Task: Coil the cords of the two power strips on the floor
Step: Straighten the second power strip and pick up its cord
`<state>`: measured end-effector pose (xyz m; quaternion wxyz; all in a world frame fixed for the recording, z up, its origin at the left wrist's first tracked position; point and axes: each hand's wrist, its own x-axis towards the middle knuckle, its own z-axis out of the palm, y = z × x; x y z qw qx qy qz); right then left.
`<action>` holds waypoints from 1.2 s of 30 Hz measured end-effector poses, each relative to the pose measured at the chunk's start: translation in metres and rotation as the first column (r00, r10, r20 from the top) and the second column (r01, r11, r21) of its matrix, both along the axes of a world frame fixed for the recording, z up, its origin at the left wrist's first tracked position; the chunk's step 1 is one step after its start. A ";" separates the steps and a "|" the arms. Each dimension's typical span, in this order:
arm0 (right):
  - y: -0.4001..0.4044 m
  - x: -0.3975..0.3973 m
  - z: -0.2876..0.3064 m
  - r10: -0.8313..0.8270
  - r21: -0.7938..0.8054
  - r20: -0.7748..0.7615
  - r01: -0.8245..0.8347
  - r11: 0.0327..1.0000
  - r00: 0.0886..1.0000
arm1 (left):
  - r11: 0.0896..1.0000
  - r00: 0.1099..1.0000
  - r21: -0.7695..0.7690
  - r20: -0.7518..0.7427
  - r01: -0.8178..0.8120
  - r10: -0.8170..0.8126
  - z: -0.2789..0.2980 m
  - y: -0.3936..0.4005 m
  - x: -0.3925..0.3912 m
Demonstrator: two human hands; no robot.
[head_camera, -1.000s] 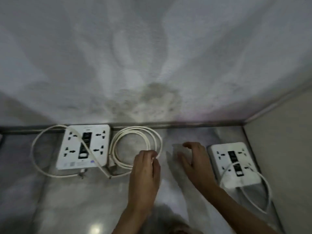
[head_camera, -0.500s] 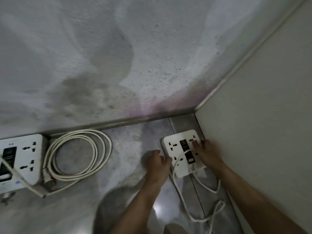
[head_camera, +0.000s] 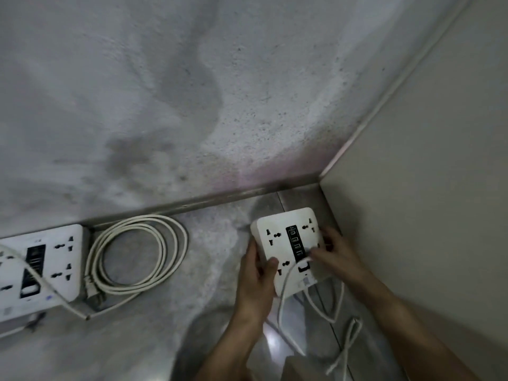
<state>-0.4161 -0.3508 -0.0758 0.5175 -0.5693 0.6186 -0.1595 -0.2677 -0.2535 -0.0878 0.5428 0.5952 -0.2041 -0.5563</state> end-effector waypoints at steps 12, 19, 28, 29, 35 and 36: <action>0.032 0.045 -0.005 0.519 0.133 0.129 -0.533 0.836 0.845 | 0.942 0.945 0.078 0.013 -0.327 0.327 -0.021 -0.008 0.077; 0.012 0.056 -0.015 0.368 -0.134 -0.033 -0.369 0.920 0.929 | 0.950 0.952 0.075 0.060 -0.304 0.300 -0.030 -0.029 0.074; -0.013 0.063 -0.040 0.211 -0.283 -0.288 -0.294 0.913 0.934 | 0.972 0.886 0.113 0.442 -0.208 0.138 -0.069 -0.044 0.079; -0.015 0.064 -0.042 0.201 -0.281 -0.294 -0.286 0.916 0.934 | 0.972 0.881 0.125 0.456 -0.200 0.123 -0.075 -0.047 0.081; -0.018 0.068 -0.056 0.192 -0.295 -0.342 -0.299 0.908 0.920 | 0.984 0.829 0.118 0.558 -0.134 0.046 -0.095 -0.051 0.087; -0.018 0.068 -0.058 0.184 -0.304 -0.353 -0.299 0.905 0.917 | 0.985 0.811 0.113 0.584 -0.131 0.041 -0.088 -0.049 0.086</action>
